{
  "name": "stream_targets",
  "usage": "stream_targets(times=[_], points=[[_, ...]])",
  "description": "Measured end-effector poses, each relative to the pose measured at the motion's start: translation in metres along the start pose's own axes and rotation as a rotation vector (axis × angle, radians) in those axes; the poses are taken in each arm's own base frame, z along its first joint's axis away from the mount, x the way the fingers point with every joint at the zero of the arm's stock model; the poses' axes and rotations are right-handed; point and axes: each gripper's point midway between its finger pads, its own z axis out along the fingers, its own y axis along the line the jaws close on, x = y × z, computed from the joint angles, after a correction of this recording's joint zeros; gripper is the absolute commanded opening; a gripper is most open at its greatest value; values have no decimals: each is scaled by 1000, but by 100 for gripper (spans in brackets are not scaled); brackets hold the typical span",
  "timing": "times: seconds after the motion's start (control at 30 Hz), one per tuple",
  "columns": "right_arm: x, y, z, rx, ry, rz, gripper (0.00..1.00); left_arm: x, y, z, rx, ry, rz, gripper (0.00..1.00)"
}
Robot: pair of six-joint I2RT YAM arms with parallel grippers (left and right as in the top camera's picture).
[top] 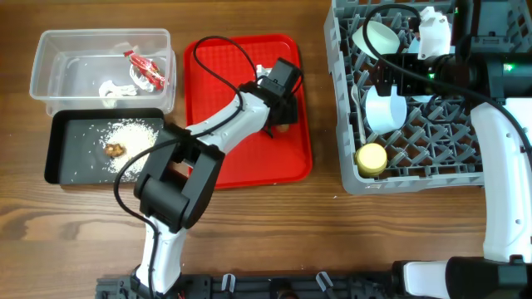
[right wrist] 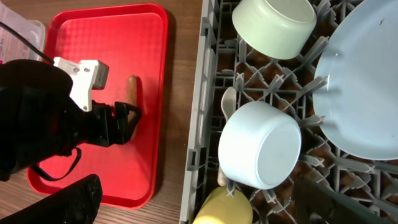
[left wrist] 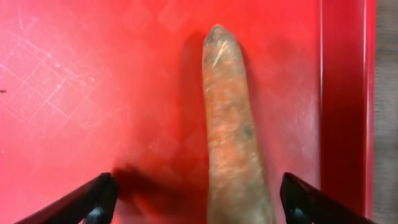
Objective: Sort waste into correct bins and load items into the dishwasher rack
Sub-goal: 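Reach the left gripper to the carrot on the red tray and grasp it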
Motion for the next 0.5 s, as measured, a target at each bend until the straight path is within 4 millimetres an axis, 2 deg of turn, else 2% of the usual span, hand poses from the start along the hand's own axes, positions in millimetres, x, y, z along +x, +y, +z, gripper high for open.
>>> stream_targets(times=[0.07,0.17,0.5], points=[[1,0,0,0,5,2,100,-2,0,1,-4,-12,-6,32],[2,0,0,-1,8,3,100,-2,0,3,-6,-15,-1,5],[3,0,0,-1,11,4,100,-2,1,-1,-15,-7,-1,4]])
